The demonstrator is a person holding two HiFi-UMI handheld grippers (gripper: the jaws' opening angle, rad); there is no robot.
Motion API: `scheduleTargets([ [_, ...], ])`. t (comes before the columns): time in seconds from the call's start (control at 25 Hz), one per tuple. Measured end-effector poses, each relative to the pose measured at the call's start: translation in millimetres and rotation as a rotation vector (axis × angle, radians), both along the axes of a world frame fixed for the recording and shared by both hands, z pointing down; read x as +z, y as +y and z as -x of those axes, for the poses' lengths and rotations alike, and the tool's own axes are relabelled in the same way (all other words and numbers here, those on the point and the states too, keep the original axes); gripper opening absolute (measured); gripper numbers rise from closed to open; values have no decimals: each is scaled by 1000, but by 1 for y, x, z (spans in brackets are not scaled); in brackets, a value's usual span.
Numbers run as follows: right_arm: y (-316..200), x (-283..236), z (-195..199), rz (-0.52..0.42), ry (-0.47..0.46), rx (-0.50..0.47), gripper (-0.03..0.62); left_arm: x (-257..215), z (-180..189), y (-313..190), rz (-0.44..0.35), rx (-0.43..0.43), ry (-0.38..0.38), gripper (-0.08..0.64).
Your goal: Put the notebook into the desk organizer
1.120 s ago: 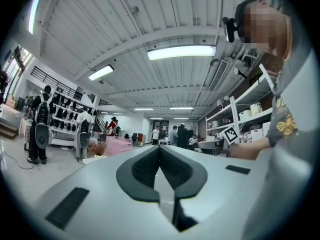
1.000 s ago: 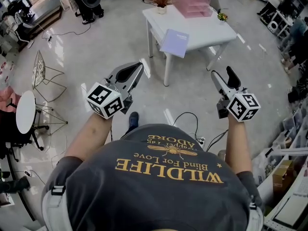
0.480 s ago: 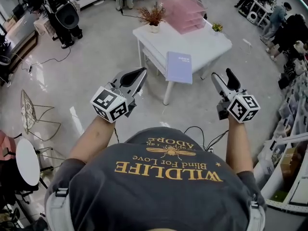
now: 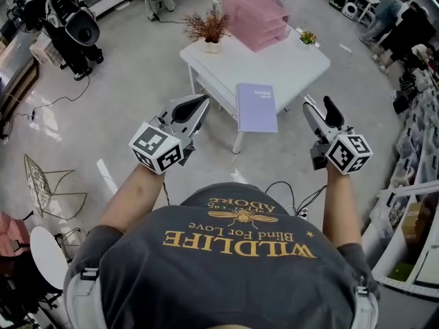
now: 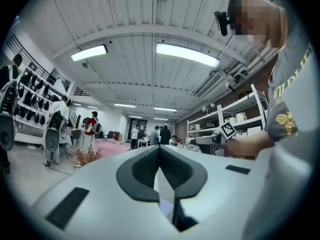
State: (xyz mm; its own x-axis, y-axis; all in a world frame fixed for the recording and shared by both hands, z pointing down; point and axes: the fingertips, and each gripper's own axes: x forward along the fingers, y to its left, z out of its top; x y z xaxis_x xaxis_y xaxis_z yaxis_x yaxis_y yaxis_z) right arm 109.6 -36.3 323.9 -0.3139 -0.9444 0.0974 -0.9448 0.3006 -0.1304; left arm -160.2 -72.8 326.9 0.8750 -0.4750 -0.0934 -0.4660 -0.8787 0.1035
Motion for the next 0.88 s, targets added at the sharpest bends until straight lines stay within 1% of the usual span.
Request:
scheduleTargets([
  [0.12, -21, 9, -24, 18, -20, -8, 351, 5, -23, -21, 11, -6, -9, 0],
  [0.2, -41, 16, -46, 24, -38, -27, 351, 10, -45, -37, 17, -20, -21, 0],
  [0.36, -96, 32, -89, 25, -86, -106, 351, 19, -92, -70, 37, -82, -58, 0],
  [0.52, -136, 55, -120, 77, -119, -190, 351, 21, -132, -88, 72, -128, -67, 0],
  [0.6, -149, 69, -129, 109, -138, -211, 351, 23, -142, -95, 84, -145, -81, 0],
  [0.72, -162, 91, -132, 160, -157, -222, 351, 30, -146, -108, 106, -157, -95, 0],
  [0.88, -178, 129, -127, 247, -146, -206, 351, 51, -145, -136, 126, -132, -92, 1],
])
